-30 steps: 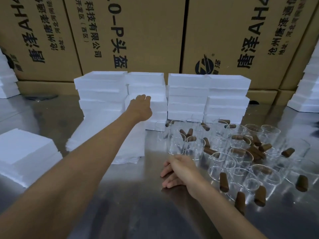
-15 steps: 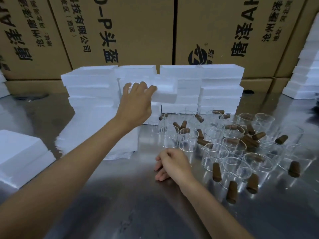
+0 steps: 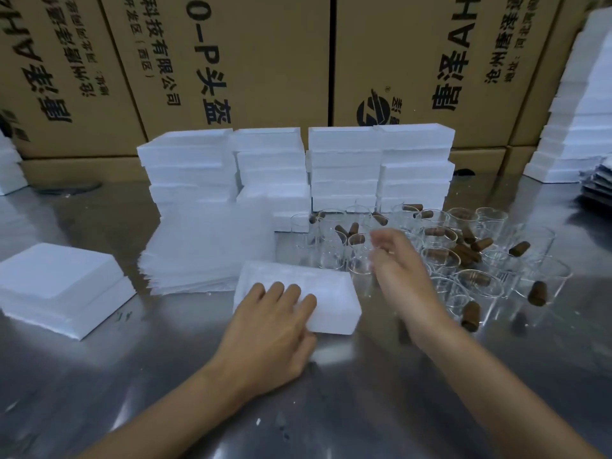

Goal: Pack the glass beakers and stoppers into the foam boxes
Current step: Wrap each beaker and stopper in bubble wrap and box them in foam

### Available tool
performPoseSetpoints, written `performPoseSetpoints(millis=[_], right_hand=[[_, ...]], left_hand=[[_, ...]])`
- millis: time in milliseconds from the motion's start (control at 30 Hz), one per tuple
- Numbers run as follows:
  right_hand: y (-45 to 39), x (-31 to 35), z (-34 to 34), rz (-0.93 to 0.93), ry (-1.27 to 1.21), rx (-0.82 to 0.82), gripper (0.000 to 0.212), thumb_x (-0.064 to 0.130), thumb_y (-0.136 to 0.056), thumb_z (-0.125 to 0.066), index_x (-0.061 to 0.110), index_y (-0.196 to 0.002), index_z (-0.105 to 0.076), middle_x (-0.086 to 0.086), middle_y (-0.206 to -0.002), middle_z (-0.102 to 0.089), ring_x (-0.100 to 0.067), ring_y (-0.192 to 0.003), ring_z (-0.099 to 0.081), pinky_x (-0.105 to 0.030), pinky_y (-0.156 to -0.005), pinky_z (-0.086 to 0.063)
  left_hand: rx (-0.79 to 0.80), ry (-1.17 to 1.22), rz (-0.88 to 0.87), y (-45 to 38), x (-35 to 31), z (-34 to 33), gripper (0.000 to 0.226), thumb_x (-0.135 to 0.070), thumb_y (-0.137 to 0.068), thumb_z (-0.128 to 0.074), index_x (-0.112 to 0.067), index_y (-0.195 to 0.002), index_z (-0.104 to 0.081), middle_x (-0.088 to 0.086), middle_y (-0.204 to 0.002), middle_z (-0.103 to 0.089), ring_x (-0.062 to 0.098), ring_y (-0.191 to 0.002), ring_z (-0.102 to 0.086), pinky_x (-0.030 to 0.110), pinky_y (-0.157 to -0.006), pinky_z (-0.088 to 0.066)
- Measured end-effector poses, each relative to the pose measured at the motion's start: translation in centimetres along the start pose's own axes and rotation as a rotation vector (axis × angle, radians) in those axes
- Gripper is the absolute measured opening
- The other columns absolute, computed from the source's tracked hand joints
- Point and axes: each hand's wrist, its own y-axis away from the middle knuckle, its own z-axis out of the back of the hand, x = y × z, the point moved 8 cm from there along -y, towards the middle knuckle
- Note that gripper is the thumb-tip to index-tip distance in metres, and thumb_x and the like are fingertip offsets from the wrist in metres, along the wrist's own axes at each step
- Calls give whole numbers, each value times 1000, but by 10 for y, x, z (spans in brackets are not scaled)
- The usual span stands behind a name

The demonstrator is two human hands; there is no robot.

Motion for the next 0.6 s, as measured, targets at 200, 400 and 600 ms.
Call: performPoseSetpoints(millis=[200,400,600], right_hand=[[-53,-1,2,72,1034,161,37,22,-92,-53,15,-128,-57,-7,-144,-45,-27,-139,-28,-42,-111,-32],[-76,-12,4,25,1217,136,49,26,-85,-63,14,-129,-48,-10,-132,-49,-29,-130,-38,-45,-108,-35],[-81,-16,6,-32,1474,140,31,30,-89,-59,15,-115,-62,-12,-139,-46,-31,-137,-31,-45,-111,-30]], left_hand=[[25,198,61,-2,-3,8,36,-40,-86,-37,-19,-98,-63,0,-82,-62,26,-75,-59,37,-60,-49],[-228,388,392,-52,101,24,19,-19,-94,-51,-11,-110,-59,7,-100,-61,28,-96,-56,40,-77,-48],[120,493,723,-91,189,-47,43,-45,-91,-65,-11,-116,-58,13,-119,-58,32,-121,-48,36,-89,-40]])
